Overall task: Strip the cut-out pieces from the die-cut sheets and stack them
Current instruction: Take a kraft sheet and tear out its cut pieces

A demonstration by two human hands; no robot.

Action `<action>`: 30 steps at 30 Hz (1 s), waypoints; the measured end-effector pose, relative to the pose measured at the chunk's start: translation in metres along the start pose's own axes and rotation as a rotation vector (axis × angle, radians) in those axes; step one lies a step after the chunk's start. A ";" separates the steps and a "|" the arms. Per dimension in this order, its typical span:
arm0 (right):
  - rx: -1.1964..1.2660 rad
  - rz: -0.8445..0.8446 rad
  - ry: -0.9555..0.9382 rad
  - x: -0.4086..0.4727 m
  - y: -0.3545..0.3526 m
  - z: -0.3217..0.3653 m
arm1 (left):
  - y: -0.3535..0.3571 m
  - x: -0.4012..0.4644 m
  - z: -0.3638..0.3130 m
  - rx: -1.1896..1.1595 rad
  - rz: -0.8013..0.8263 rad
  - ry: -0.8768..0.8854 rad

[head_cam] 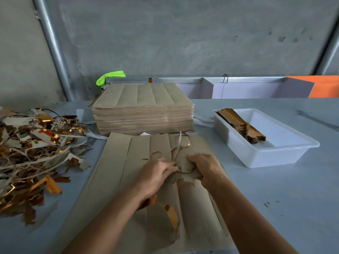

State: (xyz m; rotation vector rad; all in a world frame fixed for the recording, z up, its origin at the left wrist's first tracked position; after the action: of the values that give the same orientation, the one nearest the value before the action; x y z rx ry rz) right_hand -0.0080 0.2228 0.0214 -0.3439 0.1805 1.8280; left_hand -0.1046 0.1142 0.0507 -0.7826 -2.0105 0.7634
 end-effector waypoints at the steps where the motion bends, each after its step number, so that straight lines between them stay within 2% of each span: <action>1: 0.018 0.008 0.009 0.001 -0.001 -0.002 | 0.000 0.000 0.002 -0.020 0.024 0.002; 5: -0.004 0.020 -0.027 0.000 -0.002 -0.003 | -0.004 0.005 0.012 0.011 0.048 -0.030; 9: 0.020 0.084 -0.094 -0.004 0.007 0.004 | -0.007 0.006 0.002 0.063 -0.022 -0.003; 11: -0.011 0.119 -0.110 -0.007 0.012 0.006 | -0.012 0.007 -0.001 0.041 -0.076 -0.051; 14: 0.043 0.256 -0.151 -0.016 0.019 0.013 | -0.019 0.009 -0.001 0.010 -0.120 -0.123; 16: 0.046 0.318 -0.199 -0.022 0.021 0.014 | -0.019 0.010 0.000 -0.057 -0.084 -0.185; 19: -0.020 0.298 -0.297 -0.023 0.020 0.013 | -0.011 0.009 0.011 -0.211 0.001 -0.363; 22: -0.001 0.292 -0.309 -0.025 0.016 0.015 | -0.005 0.007 0.020 -0.380 0.058 -0.508; 25: -0.008 0.298 -0.328 -0.025 0.011 0.019 | -0.010 0.006 0.021 -0.471 -0.006 -0.524; 30: -0.078 0.350 -0.419 -0.029 0.010 0.029 | -0.019 0.010 0.014 -0.554 -0.015 -0.493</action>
State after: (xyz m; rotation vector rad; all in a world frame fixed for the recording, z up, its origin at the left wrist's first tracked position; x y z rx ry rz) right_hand -0.0140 0.2024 0.0572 0.0268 -0.1310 2.2125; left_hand -0.1262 0.1067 0.0626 -0.9489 -2.7312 0.4068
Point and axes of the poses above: each hand's wrist, its own x-axis towards the middle knuckle, its own y-axis out of the palm, z = x × y, the point moved 8 cm from there along x, towards the middle knuckle, and after that the axes turned 15 degrees about -z, right-handed, at the moved point
